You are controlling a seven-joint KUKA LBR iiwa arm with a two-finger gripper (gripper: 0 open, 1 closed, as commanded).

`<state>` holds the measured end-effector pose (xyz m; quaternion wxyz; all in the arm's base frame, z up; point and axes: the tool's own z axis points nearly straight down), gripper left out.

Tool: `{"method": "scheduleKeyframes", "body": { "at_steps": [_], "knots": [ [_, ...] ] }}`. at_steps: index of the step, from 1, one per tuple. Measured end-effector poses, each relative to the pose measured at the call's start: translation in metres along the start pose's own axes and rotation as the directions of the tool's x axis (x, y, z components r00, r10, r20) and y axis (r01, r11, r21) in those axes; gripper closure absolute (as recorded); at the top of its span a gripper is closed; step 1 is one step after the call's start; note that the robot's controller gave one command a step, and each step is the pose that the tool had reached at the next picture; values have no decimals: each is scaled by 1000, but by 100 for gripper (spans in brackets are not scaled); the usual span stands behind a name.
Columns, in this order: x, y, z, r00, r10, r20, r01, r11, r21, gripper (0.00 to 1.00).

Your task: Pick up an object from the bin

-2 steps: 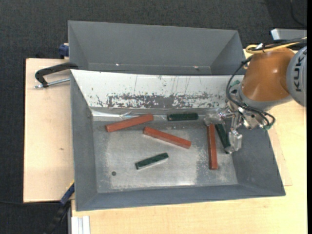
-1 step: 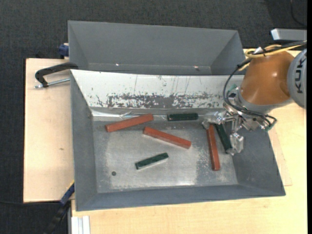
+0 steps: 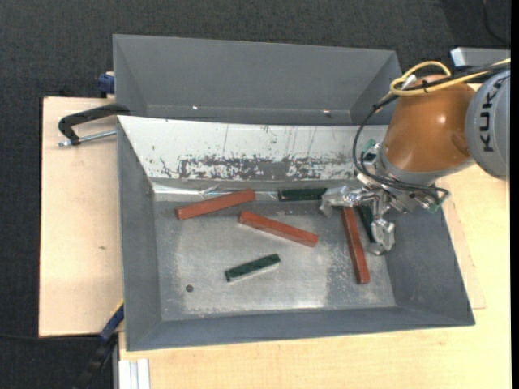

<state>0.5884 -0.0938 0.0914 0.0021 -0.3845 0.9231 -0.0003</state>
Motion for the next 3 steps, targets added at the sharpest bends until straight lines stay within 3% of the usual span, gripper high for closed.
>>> {"method": "scheduleKeyframes", "body": {
  "at_steps": [1, 2, 3],
  "knots": [
    [21, -32, 8, 891, -454, 2, 454, 891, 1, 100],
    [18, -30, 8, 891, -454, 8, 454, 891, 0, 0],
    [21, -31, 8, 891, -455, 2, 455, 891, -1, 100]
  ]
}}
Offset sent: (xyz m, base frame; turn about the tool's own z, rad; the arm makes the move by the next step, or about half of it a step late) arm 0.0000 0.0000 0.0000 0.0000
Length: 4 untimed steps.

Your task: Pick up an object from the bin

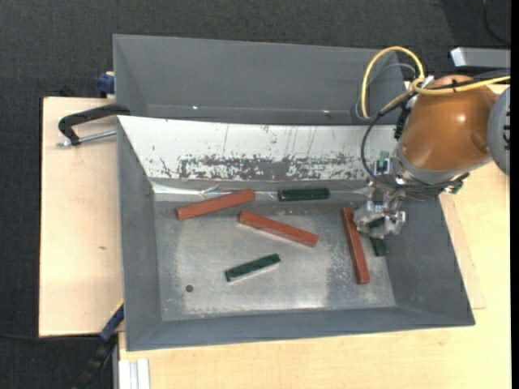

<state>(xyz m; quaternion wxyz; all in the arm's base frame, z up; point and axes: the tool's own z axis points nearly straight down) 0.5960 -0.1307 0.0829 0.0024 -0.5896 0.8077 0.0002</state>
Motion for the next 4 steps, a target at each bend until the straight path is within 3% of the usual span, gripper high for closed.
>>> {"method": "scheduleKeyframes", "body": {
  "at_steps": [1, 2, 3, 4],
  "knots": [
    [-3, 0, -1, 1000, 1, 5, -1, 1000, 0, 0],
    [0, 0, 0, 1000, 0, 0, 0, 1000, -1, 100],
    [-3, 0, -1, 1000, 0, 6, 0, 1000, 0, 0],
    [0, 0, 0, 1000, -1, 0, 1, 1000, 0, 100]
  ]
}}
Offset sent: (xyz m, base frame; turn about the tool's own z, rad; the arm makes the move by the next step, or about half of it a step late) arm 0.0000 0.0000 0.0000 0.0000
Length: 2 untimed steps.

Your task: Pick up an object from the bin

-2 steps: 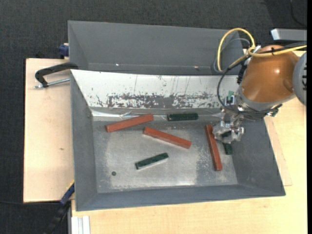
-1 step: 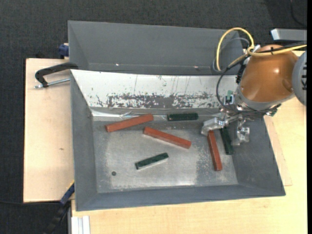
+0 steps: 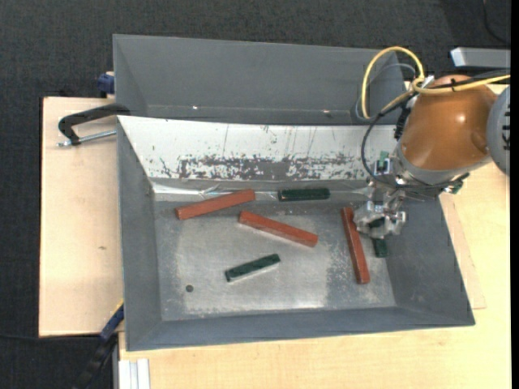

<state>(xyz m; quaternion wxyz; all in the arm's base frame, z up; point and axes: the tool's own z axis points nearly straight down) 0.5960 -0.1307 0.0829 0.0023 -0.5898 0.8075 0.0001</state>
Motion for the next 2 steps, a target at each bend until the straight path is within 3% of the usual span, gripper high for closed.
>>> {"method": "scheduleKeyframes", "body": {
  "at_steps": [1, 2],
  "knots": [
    [-3, 0, -1, 1000, 1, 6, -1, 1000, 0, 0],
    [-3, 0, -1, 1000, 0, 6, 0, 1000, 0, 0]
  ]
}}
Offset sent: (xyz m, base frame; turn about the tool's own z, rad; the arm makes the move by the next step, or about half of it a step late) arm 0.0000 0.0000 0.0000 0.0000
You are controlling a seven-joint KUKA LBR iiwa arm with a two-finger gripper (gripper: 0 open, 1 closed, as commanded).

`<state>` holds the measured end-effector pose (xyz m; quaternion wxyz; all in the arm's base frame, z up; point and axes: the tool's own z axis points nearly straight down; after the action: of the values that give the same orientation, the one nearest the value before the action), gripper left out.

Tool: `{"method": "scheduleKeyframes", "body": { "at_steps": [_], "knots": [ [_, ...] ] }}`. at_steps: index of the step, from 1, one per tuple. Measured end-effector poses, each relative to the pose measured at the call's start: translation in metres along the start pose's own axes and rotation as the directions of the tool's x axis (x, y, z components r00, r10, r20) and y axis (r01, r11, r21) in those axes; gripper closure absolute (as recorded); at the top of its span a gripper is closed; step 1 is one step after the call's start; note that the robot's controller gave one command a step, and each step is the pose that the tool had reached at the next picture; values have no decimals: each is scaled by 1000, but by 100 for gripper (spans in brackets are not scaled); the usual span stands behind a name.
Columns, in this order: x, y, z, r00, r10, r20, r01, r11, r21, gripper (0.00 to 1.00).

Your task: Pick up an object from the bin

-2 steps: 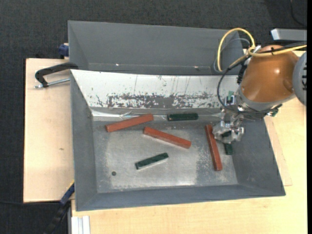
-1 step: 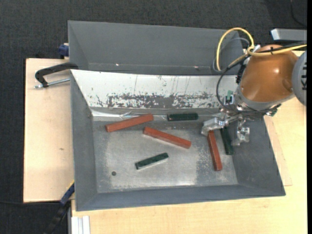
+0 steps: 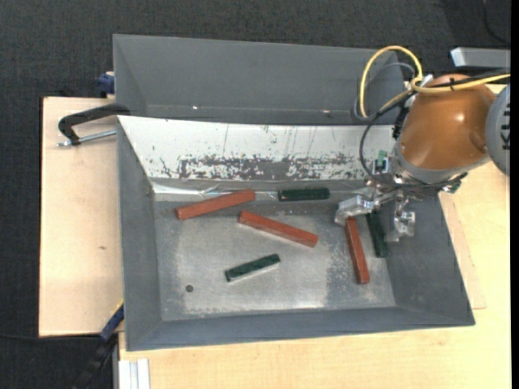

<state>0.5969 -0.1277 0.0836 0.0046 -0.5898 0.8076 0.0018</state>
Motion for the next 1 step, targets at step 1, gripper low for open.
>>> {"method": "scheduleKeyframes", "body": {
  "at_steps": [1],
  "knots": [
    [13, 61, 11, 941, -339, -6, 339, 941, -4, 100]
  ]
}}
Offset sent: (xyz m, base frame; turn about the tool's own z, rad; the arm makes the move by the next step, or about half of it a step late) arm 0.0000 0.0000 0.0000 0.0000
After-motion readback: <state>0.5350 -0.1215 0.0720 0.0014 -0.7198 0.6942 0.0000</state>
